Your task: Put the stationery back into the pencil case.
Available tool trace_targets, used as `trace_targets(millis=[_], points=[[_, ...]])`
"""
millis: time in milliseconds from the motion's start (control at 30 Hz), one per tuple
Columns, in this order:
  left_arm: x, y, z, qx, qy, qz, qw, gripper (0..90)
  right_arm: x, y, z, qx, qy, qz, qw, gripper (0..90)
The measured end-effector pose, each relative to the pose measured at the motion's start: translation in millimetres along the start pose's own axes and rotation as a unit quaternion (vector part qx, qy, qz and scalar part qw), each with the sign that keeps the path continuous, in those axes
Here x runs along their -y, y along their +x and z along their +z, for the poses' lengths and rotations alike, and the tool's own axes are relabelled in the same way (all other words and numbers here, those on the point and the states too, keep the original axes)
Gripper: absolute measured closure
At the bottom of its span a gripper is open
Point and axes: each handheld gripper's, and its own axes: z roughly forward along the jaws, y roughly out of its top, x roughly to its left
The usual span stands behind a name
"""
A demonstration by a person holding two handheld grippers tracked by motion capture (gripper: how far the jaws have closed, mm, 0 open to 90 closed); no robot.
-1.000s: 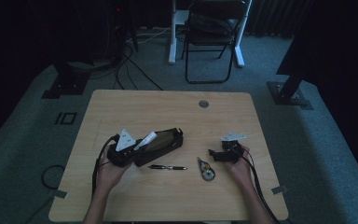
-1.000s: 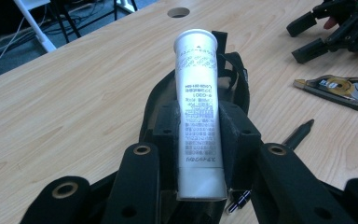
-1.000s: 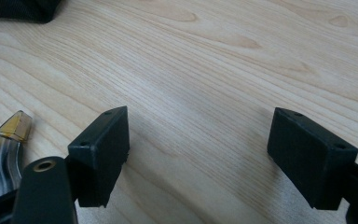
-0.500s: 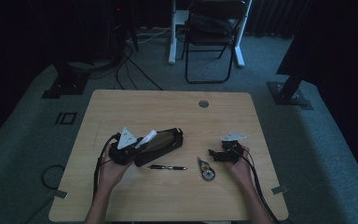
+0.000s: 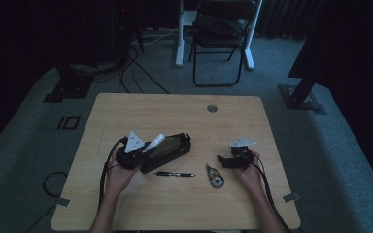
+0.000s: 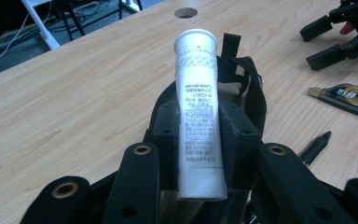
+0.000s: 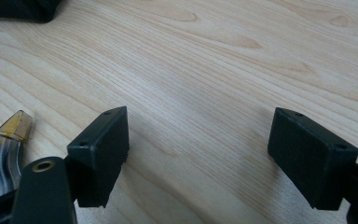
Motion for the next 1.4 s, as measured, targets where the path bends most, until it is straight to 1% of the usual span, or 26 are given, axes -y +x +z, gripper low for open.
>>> trace_targets(millis=[233, 600, 733, 967, 1200, 1400], points=[[1.1, 1.5, 6.6, 0.004, 0.006, -0.005, 1.0, 71.0, 0.0, 0.0, 0.0, 0.0, 0.0, 0.0, 1.0, 20.6], [2.7, 3.5, 14.9, 0.005, 0.017, -0.006, 0.9998, 71.0, 0.0, 0.0, 0.0, 0.0, 0.0, 0.0, 1.0, 20.6], [2.7, 3.4, 16.5, 0.005, 0.019, -0.004, 0.9998, 71.0, 0.0, 0.0, 0.0, 0.0, 0.0, 0.0, 1.0, 20.6], [2.3, 3.5, 22.0, 0.011, 0.031, 0.004, 0.9995, 71.0, 0.0, -0.1, 0.0, 0.0, 0.0, 0.0, 1.0, 20.6], [2.2, 3.9, 27.3, 0.015, 0.038, 0.006, 0.9991, 70.9, 0.0, -0.1, 0.0, 0.0, 0.0, 0.0, 1.0, 20.6], [1.5, 3.5, 29.5, 0.017, 0.038, 0.007, 0.9991, 70.9, 0.0, -0.1, 0.0, 0.0, 0.0, 0.0, 1.0, 20.6]])
